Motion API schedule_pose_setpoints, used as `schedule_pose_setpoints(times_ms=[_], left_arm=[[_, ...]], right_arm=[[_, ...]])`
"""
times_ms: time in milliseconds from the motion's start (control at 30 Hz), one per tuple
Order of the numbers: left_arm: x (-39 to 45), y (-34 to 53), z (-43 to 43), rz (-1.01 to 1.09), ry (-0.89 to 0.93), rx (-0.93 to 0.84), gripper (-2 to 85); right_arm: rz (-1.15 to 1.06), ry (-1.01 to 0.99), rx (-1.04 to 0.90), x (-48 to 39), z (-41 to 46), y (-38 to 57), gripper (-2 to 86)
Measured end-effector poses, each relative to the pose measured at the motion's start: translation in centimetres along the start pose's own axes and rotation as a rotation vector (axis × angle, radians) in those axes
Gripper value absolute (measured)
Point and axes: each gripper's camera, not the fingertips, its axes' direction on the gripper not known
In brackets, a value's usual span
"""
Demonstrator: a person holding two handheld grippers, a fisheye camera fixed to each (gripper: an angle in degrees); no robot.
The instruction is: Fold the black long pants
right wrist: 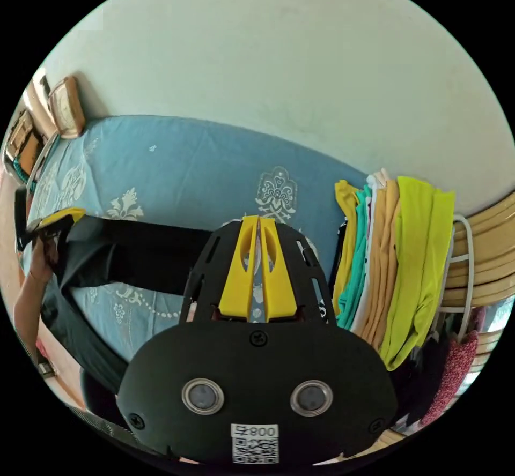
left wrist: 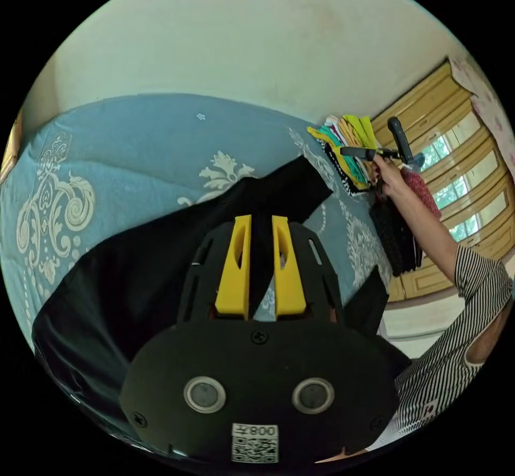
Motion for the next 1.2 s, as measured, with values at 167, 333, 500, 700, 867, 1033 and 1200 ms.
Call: schedule_pose_setpoints(times_ms=[167,333,500,700,867,1033,1200], left_arm=[[3.2,3.4,-0.9,0.177,-0.13,-0.175,8.3],[5.0,3.8,-0.6,0.285,-0.344,-0.272,6.1],[5.5,1.6,-1.0,0.304,-0.388,-0.293,2.4],[4.7,-0.1,-3.3,0.233,-0.239,-0.264,1.1],[6.0,-0.1,-6.0,0.311,-0.141,-0.263,0.9],[6.5,1.6,-5.4,0.372,-0.032,-0.338,1.2],[5.5,4.3,-2.3,0.35,-0.08,-0.464,1.7]], right_arm=[[0.041,-0.117,0.015,4.5,4.4,6.3,7.3],[0.134,-0.306,-0.035,8.1,8.7,8.0,9.0],[0.152,-0.24,-0.068,9.4,11.1,7.3,3.9],[0.099,-0.268,-0.085,12.0,11.0,7.9,0.5],[0.109,-0.284,-0.034,16.1,7.3,10.6,0.1],[0.168,-0.275,-0.032,20.2,5.2,15.8,0.2],[0.277,-0.332,-0.202,22.6,10.5,20.9,0.5]])
